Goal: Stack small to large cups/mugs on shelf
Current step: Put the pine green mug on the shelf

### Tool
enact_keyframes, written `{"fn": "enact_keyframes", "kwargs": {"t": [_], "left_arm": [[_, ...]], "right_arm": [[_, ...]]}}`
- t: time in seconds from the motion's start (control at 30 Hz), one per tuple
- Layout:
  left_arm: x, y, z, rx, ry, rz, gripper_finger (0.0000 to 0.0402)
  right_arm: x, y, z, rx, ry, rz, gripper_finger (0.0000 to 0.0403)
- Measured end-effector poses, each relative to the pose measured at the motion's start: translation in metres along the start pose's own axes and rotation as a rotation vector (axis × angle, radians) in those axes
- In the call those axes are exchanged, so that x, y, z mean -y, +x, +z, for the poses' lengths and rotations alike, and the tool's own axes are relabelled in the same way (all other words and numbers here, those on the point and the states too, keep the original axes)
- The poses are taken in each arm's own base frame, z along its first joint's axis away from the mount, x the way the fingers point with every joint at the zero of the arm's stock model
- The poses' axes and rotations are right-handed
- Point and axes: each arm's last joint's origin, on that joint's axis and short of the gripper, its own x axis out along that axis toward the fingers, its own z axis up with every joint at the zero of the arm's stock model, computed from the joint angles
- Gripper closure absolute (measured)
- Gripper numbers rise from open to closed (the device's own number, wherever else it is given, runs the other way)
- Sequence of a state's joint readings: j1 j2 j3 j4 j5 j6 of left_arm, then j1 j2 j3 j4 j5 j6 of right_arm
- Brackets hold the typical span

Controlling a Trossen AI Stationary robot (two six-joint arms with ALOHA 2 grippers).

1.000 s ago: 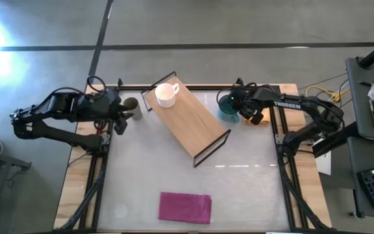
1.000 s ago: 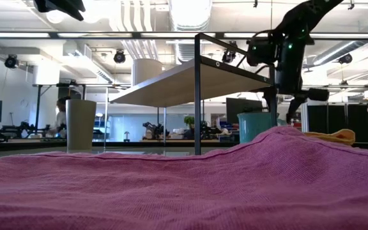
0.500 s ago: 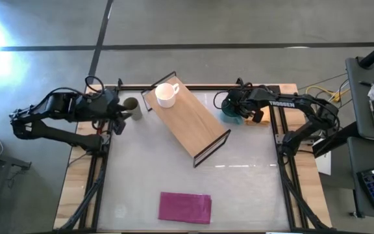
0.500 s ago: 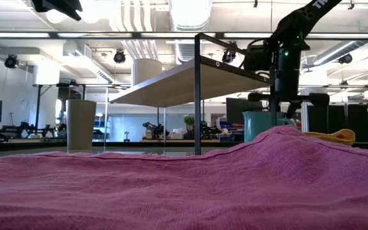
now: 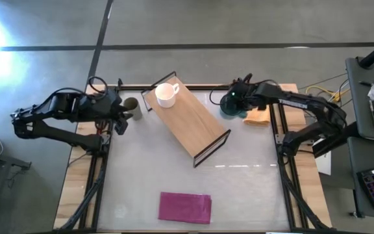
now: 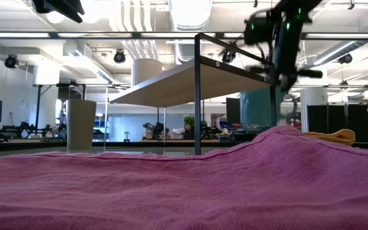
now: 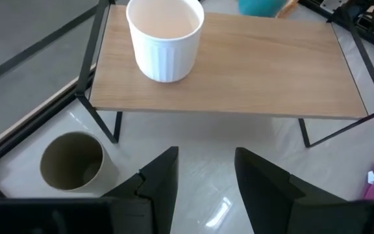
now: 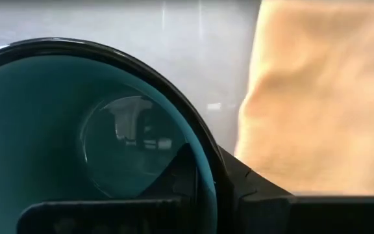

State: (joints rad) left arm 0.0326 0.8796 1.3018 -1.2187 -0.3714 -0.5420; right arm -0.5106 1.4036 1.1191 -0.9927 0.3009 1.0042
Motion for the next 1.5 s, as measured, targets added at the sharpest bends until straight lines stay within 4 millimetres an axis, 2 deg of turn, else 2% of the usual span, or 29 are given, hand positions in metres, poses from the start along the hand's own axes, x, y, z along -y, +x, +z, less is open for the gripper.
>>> {"fn": "enact_keyframes", "kwargs": {"t": [0.2, 0.33, 0.47, 0.63, 0.77, 0.9, 1.07, 1.2, 1.33, 1.5], "left_arm": [[0.007, 0.011, 0.003, -0.027, 0.011, 0.017, 0.0265], [0.012, 0.020, 0.005, -0.053, 0.023, 0.033, 0.0265], [0.016, 0.027, 0.006, -0.076, 0.036, 0.046, 0.0265], [0.022, 0.032, 0.011, -0.054, 0.024, 0.019, 0.0265], [0.027, 0.031, 0.019, -0.007, -0.007, -0.053, 0.0265], [0.029, 0.031, 0.021, 0.004, -0.046, -0.083, 0.0265], [0.032, 0.030, 0.022, -0.014, -0.126, -0.152, 0.0265], [0.036, 0.029, 0.027, 0.021, -0.173, -0.222, 0.0265], [0.039, 0.028, 0.033, 0.070, -0.190, -0.256, 0.0265], [0.040, 0.028, 0.035, 0.091, -0.197, -0.259, 0.0265]], "right_arm": [[-0.001, -0.067, 0.028, 0.139, -0.163, 0.055, 0.0385], [-0.011, -0.103, 0.046, 0.200, -0.249, 0.200, 0.0385], [-0.023, -0.119, 0.058, 0.146, -0.391, 0.345, 0.0385], [-0.048, -0.117, 0.067, 0.075, -0.534, 0.475, 0.0385], [-0.081, -0.104, 0.071, 0.059, -0.690, 0.494, 0.0382], [-0.110, -0.104, 0.069, 0.072, -0.855, 0.506, 0.0372], [-0.146, -0.105, 0.062, 0.101, -1.006, 0.559, 0.0381], [-0.163, -0.104, 0.052, 0.059, -1.067, 0.566, 0.0383], [-0.175, -0.092, 0.040, -0.030, -1.082, 0.510, 0.0383], [-0.190, -0.081, 0.032, -0.045, -1.060, 0.499, 0.0384]]}}
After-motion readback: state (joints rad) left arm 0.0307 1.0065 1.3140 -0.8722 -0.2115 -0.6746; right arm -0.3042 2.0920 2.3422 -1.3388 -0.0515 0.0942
